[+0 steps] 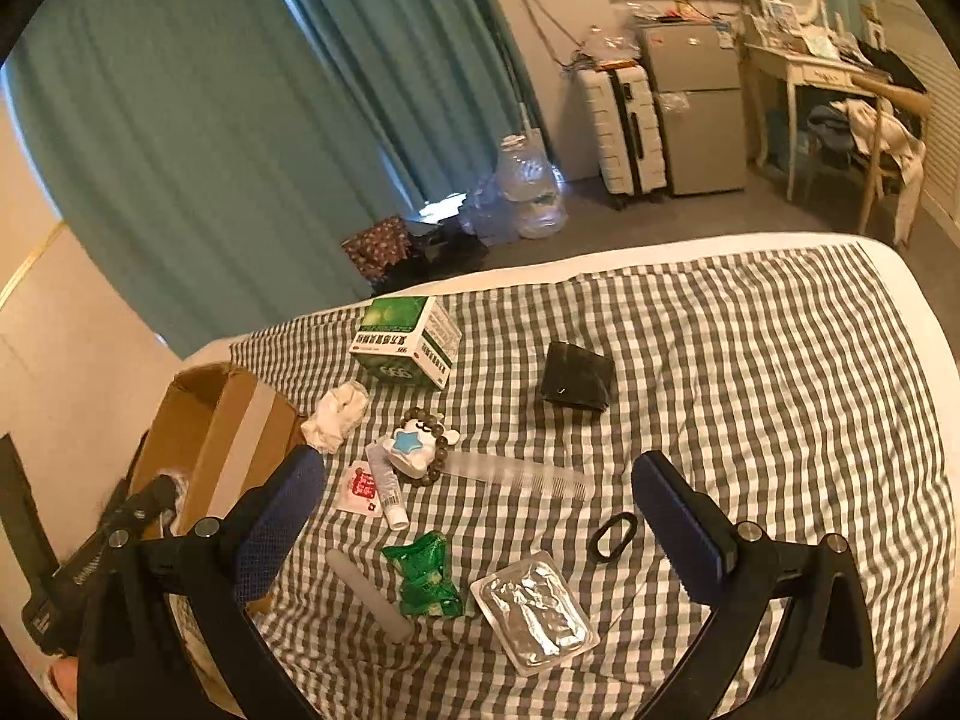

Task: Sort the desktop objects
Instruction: 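Grasp the white star toy with left tool while right tool grasps the black case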

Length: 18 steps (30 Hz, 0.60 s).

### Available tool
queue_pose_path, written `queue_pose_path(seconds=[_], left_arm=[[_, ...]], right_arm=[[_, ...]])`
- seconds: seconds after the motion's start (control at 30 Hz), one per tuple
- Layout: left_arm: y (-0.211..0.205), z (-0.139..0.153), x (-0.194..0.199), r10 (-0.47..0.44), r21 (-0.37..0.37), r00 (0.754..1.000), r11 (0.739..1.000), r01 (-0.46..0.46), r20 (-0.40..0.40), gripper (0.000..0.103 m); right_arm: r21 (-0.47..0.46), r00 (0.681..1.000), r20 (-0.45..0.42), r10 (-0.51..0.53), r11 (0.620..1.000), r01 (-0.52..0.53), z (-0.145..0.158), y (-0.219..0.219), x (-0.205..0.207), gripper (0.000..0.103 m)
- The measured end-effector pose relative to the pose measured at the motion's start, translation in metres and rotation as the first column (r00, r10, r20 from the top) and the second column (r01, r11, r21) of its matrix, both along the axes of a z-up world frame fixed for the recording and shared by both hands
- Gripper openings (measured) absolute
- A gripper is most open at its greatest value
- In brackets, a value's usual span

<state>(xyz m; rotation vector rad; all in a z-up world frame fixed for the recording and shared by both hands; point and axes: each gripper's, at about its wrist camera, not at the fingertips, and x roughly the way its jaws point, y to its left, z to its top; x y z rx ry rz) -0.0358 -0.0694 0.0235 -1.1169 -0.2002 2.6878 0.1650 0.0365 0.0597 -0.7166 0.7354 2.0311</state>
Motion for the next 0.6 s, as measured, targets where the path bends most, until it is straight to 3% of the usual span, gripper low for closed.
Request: queue_pose_path(seconds=[0.23,0.6], left_arm=[[0.04,-0.018,-0.01,-0.045,-0.05,0.999,0.998,0.046,0.013,0.103],[0.121,-0.089,-0.063,-0.202,-0.143,0.974,0.966,0.216,0.104,0.103]], right_arm=[[-0.013,1.0,-0.004,-0.018,1.0,0.018,-0.016,0.015,0.008,0.103],[-0.069,0.995,0.092,-0.038,0.997,0.045,-0.06,0.055,-0.01,0.103]])
